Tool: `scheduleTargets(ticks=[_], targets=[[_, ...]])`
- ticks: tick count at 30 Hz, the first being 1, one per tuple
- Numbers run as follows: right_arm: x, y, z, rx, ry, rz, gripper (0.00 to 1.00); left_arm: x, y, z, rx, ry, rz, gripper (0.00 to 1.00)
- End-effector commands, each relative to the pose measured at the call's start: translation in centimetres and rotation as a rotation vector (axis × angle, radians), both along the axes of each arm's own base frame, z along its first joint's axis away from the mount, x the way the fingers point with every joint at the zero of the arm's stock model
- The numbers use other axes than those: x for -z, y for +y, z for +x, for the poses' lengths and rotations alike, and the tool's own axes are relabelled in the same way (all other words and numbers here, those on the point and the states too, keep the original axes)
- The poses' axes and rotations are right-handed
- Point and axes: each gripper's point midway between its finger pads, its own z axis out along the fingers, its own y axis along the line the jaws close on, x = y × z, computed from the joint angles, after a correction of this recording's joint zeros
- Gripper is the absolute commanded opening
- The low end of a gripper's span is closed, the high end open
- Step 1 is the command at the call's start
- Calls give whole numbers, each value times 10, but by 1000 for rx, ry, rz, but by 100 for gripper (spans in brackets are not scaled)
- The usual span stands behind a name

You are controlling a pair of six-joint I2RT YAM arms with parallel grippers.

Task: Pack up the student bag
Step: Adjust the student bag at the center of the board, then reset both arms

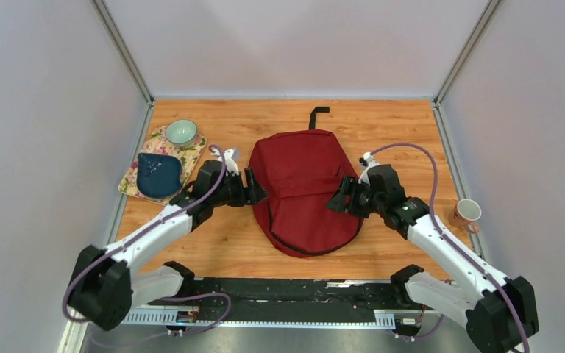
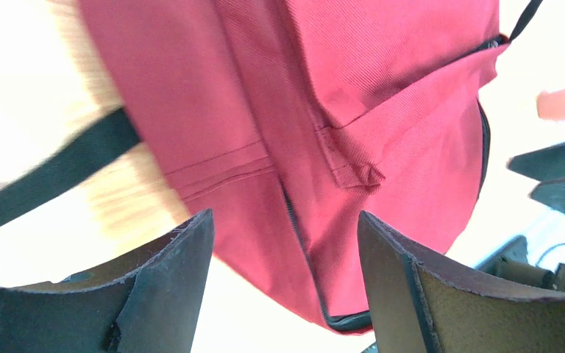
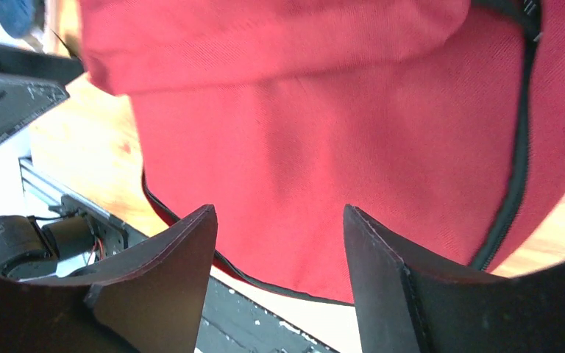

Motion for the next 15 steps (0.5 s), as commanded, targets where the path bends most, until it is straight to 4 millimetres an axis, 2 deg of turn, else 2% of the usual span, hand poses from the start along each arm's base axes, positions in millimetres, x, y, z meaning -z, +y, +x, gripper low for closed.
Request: scheduleTargets(ticks=[1, 2, 3, 4, 8, 12, 15], targets=[[-51, -22, 24, 81, -223, -72, 67, -12, 49, 3, -174, -135, 140, 79], [-55, -28, 25, 106, -237, -90, 67, -19, 55, -3, -182, -157, 145, 79], [-62, -35, 26, 134, -266, -100, 67, -22, 67, 0, -230, -177, 179, 79], [-69, -48, 34, 201, -304, -142, 67, -25, 71, -2, -244, -187, 190, 79], [-87, -71, 38, 287, -385, -204, 67, -33, 88, -14, -280, -213, 215, 80], [-108, -80, 40, 316, -446, -221, 68, -36, 95, -19, -291, -223, 227, 80], [-123, -85, 43, 345, -481, -228, 69, -48, 104, -15, -352, -249, 232, 80]])
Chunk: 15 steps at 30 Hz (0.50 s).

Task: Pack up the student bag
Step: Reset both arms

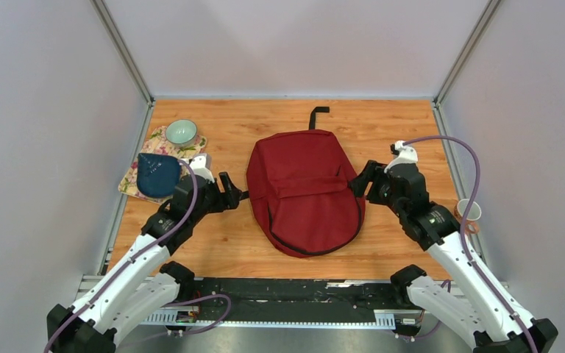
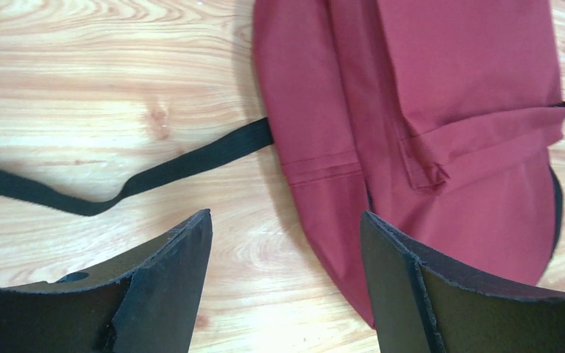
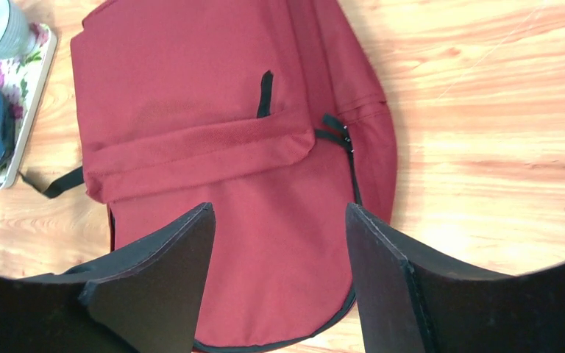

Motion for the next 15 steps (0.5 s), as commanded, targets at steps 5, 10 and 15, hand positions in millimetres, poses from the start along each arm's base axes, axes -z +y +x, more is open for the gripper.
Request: scheduleTargets(ticks=[5, 10, 15], targets=[[-61, -22, 21, 82, -193, -83, 73, -18, 38, 4, -159, -35, 116, 81], [-81, -3, 40, 8, -152, -121, 84, -14, 54, 1, -213, -32, 168, 81], [-73, 31, 61, -66, 1, -89, 85, -15, 57, 2, -235, -29, 175, 82]])
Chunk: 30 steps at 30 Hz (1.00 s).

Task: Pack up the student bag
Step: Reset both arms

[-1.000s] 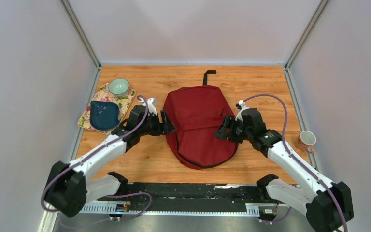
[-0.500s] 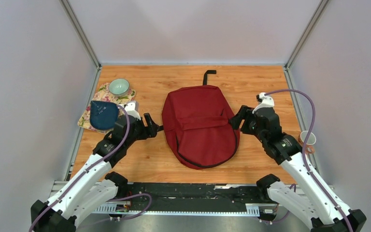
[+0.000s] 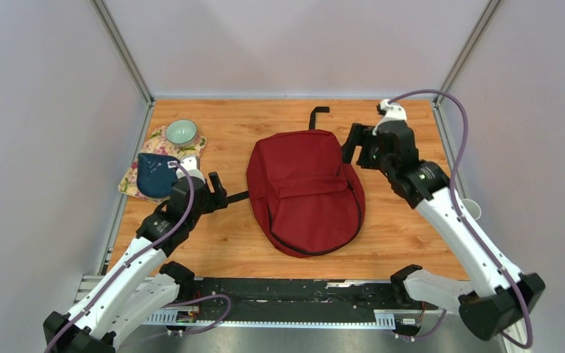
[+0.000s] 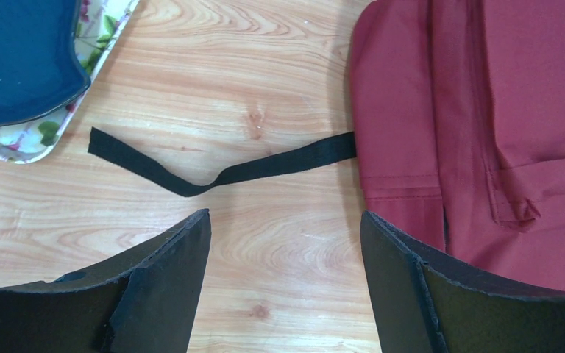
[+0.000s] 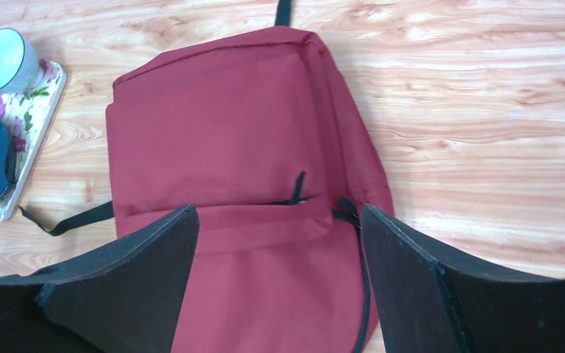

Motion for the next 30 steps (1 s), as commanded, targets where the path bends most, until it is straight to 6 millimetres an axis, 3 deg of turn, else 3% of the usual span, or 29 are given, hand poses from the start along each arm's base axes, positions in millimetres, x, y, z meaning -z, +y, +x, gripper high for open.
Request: scheduleTargets(ticks=[1, 3, 6, 11, 15, 17, 18, 20, 21, 22, 24, 25, 27, 30], targets=[[-5, 26, 8, -78, 73, 39, 85, -17, 10, 4, -52, -30, 23, 82], [1, 28, 11, -63, 90, 55, 85, -18, 18, 4, -95, -15, 47, 82], [11, 16, 13, 0, 97, 18, 86, -18, 28, 1, -149, 14, 74, 82], [28, -16, 7, 108, 91, -89, 88, -15, 27, -3, -150, 68, 80, 81], [31, -46, 0, 211, 41, -165, 92, -15, 24, -2, -133, 74, 84, 77], [23, -56, -4, 241, -21, -165, 92, -21, 21, 1, -107, 60, 84, 75], [31, -65, -7, 264, -28, -199, 93, -24, 20, 2, -92, 50, 95, 72], [19, -69, -12, 274, -111, -152, 93, -31, 18, 7, -84, 30, 93, 69], [34, -69, -16, 264, -106, -150, 93, -33, 17, 8, -73, 25, 103, 66], [19, -65, -18, 249, -177, -78, 92, -37, 16, 11, -70, 19, 105, 66], [34, -60, -23, 218, -201, -35, 93, -40, 14, 11, -52, 17, 112, 66], [20, -61, -25, 231, -271, 25, 93, -40, 15, 11, -49, 19, 117, 66], [18, -64, -29, 246, -296, 52, 93, -35, 12, 8, -13, 28, 127, 71], [13, -66, -33, 243, -295, 46, 94, -42, 2, 9, 44, -26, 87, 74]])
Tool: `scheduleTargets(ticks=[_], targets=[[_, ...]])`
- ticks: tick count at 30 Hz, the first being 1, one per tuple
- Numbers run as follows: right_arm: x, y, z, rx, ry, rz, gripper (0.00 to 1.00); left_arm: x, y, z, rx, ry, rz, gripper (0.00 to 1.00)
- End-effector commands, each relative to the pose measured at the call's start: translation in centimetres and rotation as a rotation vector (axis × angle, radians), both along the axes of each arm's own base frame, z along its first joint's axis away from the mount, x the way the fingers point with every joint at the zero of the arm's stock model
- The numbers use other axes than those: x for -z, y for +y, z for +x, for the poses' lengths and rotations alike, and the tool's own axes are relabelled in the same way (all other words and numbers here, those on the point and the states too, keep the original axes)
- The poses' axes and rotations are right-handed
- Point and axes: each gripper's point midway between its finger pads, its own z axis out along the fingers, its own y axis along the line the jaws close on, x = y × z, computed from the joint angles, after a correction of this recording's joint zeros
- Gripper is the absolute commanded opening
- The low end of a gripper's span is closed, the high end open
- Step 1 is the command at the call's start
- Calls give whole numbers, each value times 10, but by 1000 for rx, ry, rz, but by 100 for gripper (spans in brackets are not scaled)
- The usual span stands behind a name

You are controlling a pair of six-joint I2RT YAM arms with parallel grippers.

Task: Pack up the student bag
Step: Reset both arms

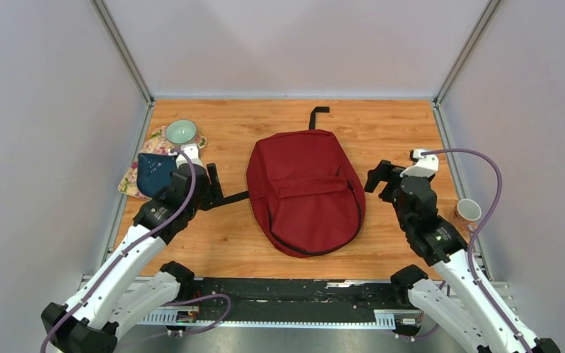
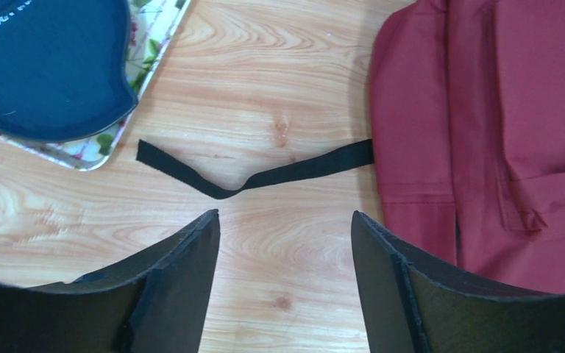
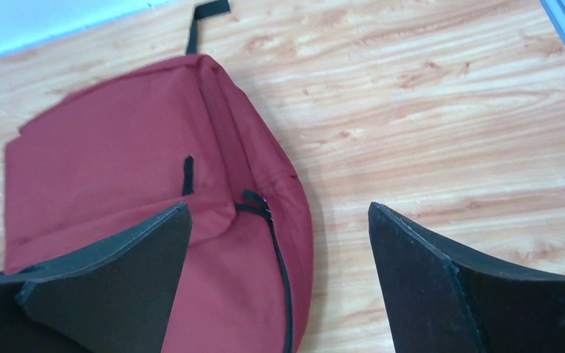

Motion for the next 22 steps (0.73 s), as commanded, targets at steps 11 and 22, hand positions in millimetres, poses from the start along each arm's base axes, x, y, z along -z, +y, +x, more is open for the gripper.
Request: scheduleTargets(ticks=[11, 22], targets=[[-31, 14, 5, -63, -65, 38, 95, -41, -5, -3, 90, -164, -46, 80], [-52, 19, 2, -117, -118, 39, 96, -45, -6, -4, 109, -170, -29, 81]])
